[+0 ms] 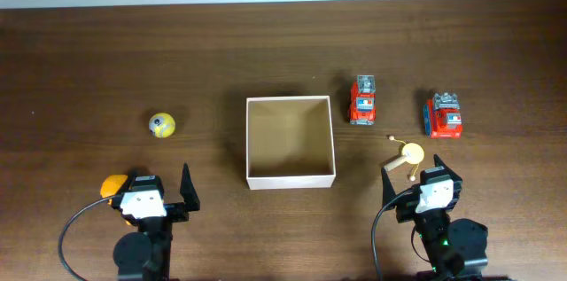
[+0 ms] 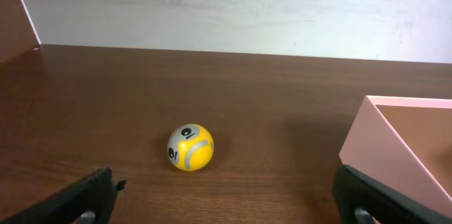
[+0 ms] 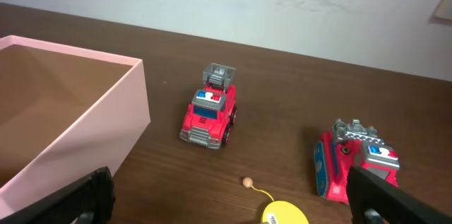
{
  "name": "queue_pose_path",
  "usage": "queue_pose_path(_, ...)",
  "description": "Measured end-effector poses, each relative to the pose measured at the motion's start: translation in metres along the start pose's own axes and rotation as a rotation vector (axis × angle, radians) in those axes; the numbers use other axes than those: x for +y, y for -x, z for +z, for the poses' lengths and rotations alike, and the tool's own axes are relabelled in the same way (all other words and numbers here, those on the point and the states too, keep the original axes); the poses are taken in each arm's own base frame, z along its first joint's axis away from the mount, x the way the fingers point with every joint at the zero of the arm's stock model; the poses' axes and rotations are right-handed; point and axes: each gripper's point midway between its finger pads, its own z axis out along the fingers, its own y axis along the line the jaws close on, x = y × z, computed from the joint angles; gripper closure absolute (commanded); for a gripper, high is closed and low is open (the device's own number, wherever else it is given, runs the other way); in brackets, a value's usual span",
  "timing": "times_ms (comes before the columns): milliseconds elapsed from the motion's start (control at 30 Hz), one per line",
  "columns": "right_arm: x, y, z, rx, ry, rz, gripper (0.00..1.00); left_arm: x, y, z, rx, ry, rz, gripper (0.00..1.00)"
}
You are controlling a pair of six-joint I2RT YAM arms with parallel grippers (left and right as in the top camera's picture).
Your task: Pack container
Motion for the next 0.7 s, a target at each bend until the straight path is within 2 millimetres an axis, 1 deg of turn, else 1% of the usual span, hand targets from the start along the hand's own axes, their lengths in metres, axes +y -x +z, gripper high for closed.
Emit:
queue_pose_path(600, 0.0002, 0.0003, 0.0, -0.001, 0.001, 0.0, 0.01, 0.0, 0.0, 0.0, 0.0, 0.0, 0.0, 0.01)
queue_pose_path(700, 0.0001, 0.0029, 0.0001, -0.012, 0.001, -0.001, 0.01, 0.0, 0.0, 0.0, 0.0, 0.0, 0.0, 0.01)
